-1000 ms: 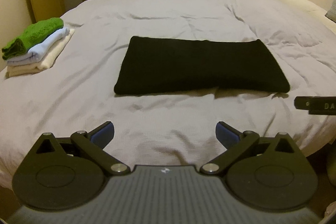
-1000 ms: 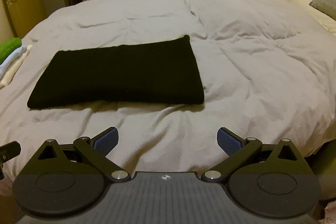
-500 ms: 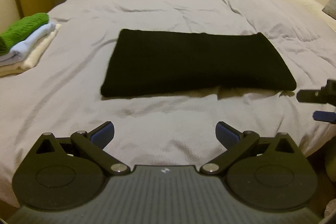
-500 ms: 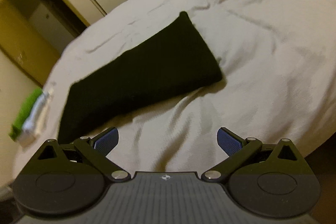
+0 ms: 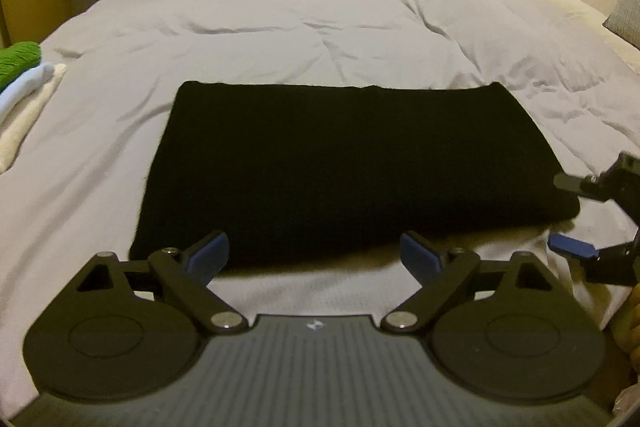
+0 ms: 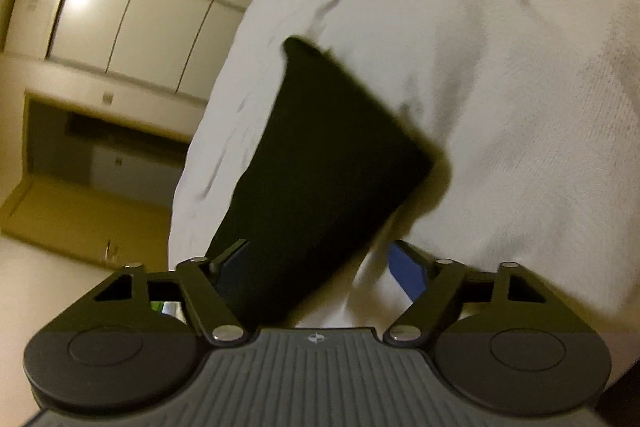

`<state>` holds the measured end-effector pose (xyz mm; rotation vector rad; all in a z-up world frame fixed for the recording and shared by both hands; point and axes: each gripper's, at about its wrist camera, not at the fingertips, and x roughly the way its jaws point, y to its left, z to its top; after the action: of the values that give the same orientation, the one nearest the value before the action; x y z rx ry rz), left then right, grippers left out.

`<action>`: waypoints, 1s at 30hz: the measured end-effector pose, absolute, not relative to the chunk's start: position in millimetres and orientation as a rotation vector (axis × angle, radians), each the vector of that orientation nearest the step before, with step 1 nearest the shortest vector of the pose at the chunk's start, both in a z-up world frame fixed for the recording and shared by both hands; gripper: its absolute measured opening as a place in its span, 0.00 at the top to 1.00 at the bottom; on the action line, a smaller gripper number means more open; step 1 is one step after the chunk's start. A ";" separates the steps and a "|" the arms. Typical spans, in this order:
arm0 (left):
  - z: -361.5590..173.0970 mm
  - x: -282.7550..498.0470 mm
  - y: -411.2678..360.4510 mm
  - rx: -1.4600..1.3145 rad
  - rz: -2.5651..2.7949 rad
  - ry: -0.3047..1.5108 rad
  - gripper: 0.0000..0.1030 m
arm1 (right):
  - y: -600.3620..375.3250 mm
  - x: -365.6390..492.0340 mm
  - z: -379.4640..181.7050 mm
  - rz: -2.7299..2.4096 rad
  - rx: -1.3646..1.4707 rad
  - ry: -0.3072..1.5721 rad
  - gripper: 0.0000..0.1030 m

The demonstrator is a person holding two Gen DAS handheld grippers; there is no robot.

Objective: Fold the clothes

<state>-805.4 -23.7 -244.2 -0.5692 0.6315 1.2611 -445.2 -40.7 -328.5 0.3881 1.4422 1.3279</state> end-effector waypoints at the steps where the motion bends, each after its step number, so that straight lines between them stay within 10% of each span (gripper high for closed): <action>1: -246.2 -805.2 -18.5 -0.575 1.259 0.629 0.12 | -38.5 -442.5 -331.4 1.318 0.404 1.440 0.32; 20: -270.7 -788.7 19.3 -0.537 1.124 0.627 0.20 | -23.4 -435.4 -330.7 1.275 0.312 1.349 0.49; 30: -286.7 -785.4 34.7 -0.534 1.064 0.712 0.20 | -22.9 -464.5 -278.5 1.327 0.059 1.076 0.84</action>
<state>-785.4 34.7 -286.7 -0.5337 0.7121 1.0638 -464.5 -22.9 -278.5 0.0592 1.0760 1.3274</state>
